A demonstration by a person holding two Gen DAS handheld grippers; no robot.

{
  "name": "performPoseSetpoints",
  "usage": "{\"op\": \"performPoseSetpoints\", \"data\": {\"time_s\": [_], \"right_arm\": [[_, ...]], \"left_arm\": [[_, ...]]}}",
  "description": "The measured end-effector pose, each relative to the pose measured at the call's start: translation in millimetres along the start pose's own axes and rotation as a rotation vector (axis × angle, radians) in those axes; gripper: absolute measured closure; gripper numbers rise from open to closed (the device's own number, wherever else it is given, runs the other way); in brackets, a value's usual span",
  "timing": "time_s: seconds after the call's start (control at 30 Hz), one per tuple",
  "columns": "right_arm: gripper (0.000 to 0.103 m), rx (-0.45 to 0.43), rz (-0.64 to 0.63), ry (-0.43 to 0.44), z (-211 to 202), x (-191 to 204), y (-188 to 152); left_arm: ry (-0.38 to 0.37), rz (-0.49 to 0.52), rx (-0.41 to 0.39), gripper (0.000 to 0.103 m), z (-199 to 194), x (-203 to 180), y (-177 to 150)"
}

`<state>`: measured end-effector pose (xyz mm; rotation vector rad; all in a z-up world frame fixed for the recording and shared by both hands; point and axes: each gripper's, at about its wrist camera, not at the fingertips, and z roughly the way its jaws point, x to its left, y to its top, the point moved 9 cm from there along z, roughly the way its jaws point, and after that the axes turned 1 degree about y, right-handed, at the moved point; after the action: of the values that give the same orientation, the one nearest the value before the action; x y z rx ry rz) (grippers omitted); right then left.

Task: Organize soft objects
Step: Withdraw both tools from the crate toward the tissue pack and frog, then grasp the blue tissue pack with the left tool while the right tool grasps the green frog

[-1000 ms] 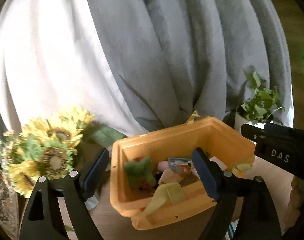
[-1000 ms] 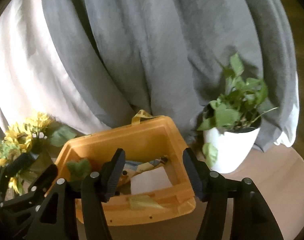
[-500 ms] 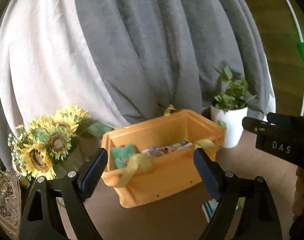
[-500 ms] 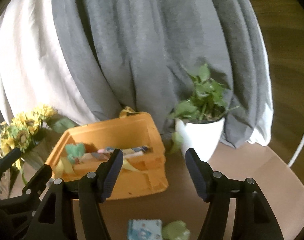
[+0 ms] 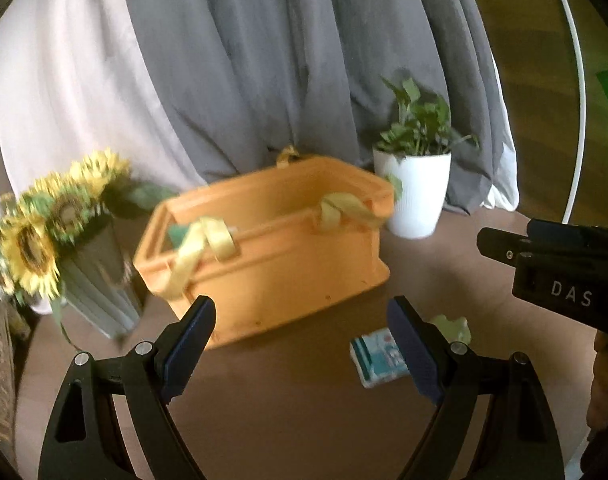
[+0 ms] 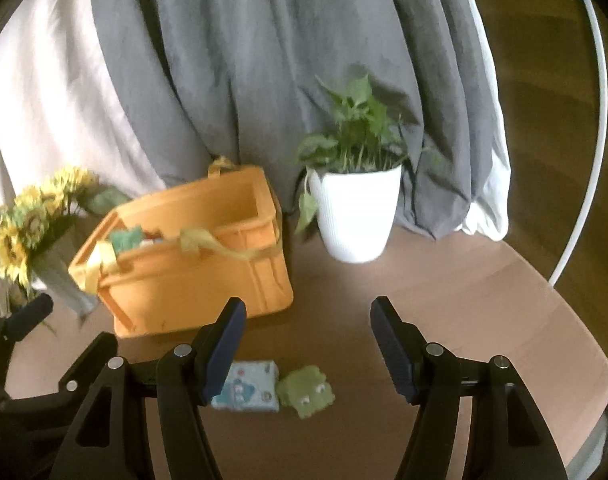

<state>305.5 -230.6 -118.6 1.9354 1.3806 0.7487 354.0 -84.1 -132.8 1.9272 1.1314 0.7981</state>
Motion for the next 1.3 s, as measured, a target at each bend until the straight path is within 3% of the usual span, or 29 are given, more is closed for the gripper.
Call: {"op": "performPoseSetpoints", "data": {"time_s": [0.5, 0.8, 1.1, 1.3], "right_arm": [[0.037, 0.183, -0.110, 0.167, 26, 0, -52], [0.037, 0.263, -0.219, 0.264, 45, -5, -72], [0.038, 0.310, -0.251, 0.357, 65, 0, -77], [0.045, 0.362, -0.258, 0.412, 78, 5, -81]], "left_arm": [[0.039, -0.059, 0.106, 0.015, 3, -31, -50], [0.082, -0.080, 0.150, 0.015, 18, -51, -63], [0.073, -0.139, 0.199, 0.015, 41, -63, -75], [0.049, -0.162, 0.229, 0.015, 58, -71, -78]]}}
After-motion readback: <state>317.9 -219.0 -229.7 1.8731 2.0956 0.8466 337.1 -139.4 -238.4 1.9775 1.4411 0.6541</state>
